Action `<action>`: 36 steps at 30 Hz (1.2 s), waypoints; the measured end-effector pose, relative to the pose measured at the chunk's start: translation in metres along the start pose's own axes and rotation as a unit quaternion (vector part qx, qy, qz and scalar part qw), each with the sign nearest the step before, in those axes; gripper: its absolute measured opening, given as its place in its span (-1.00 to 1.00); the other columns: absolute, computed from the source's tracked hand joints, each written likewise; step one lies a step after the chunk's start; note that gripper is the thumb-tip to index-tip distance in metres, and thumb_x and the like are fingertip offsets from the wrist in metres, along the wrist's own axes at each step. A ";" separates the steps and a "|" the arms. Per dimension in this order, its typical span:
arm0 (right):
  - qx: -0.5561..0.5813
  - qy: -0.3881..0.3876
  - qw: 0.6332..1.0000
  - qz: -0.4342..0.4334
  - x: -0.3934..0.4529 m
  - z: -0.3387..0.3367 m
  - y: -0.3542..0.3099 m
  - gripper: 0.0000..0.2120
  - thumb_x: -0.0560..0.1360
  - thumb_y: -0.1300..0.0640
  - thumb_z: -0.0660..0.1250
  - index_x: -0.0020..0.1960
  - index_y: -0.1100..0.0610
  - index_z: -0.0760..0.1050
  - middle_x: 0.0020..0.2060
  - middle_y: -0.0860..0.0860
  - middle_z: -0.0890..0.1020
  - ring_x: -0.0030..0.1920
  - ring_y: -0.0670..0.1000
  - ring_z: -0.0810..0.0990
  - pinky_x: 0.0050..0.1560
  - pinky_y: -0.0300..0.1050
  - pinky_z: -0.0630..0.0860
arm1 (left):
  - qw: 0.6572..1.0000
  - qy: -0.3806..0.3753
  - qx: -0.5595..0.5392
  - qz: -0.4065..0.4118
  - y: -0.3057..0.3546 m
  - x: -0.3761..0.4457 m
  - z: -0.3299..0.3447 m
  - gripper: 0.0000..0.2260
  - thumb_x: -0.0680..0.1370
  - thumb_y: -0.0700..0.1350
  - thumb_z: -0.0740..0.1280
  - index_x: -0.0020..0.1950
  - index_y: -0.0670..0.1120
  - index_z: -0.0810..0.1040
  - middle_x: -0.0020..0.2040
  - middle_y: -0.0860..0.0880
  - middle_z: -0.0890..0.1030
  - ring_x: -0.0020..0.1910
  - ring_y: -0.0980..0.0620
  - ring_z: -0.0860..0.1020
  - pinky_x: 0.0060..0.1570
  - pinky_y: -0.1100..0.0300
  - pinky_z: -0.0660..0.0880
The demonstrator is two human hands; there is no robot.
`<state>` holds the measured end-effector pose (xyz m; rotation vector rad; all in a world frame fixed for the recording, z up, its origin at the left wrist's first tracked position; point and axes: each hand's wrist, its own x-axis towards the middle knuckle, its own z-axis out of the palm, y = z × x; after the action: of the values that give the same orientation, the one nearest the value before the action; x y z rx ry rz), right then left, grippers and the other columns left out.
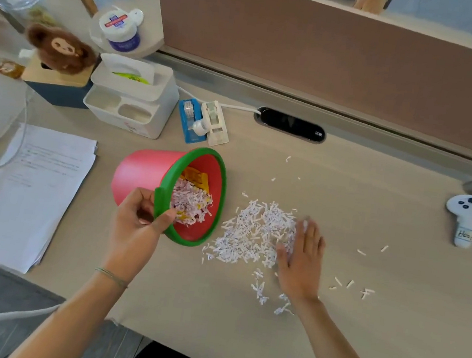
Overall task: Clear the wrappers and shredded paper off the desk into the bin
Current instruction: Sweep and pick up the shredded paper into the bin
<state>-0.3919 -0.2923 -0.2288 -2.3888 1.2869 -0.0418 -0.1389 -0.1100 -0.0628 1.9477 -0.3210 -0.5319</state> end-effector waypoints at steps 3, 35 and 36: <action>-0.024 -0.002 0.998 -0.053 0.007 0.009 -0.024 -0.27 0.62 -0.28 0.01 0.64 0.10 0.01 0.64 0.16 0.02 0.64 0.16 -0.11 0.59 0.23 -0.09 | 1.000 -0.010 0.008 0.006 -0.001 -0.002 -0.003 -0.82 0.48 -0.34 0.52 -0.05 -0.23 0.53 -0.21 -0.20 0.52 -0.33 0.15 0.43 -0.05 -0.28 0.56; 0.285 0.013 0.950 0.124 0.081 -0.048 -0.075 -0.68 0.54 0.21 0.19 -0.36 0.08 0.20 -0.48 0.02 0.28 -0.42 0.05 0.23 -0.36 -0.04 0.19 | 0.999 -0.001 -0.033 -0.030 0.000 0.004 -0.018 -0.84 0.50 -0.34 0.49 -0.02 -0.29 0.52 -0.22 -0.18 0.48 -0.27 0.04 0.44 -0.11 -0.38 0.59; 0.361 0.005 0.918 0.166 0.081 -0.055 -0.082 -0.68 0.52 0.18 0.22 -0.35 0.06 0.19 -0.46 0.03 0.24 -0.42 0.03 0.20 -0.37 -0.07 0.14 | 0.999 0.000 -0.038 -0.031 0.000 0.005 -0.018 -0.84 0.50 -0.36 0.48 -0.04 -0.29 0.52 -0.24 -0.17 0.46 -0.28 0.04 0.43 -0.10 -0.39 0.58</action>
<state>-0.2931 -0.3374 -0.1621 -1.5341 1.3593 -0.3635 -0.1255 -0.0978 -0.0579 1.8891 -0.2366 -0.5764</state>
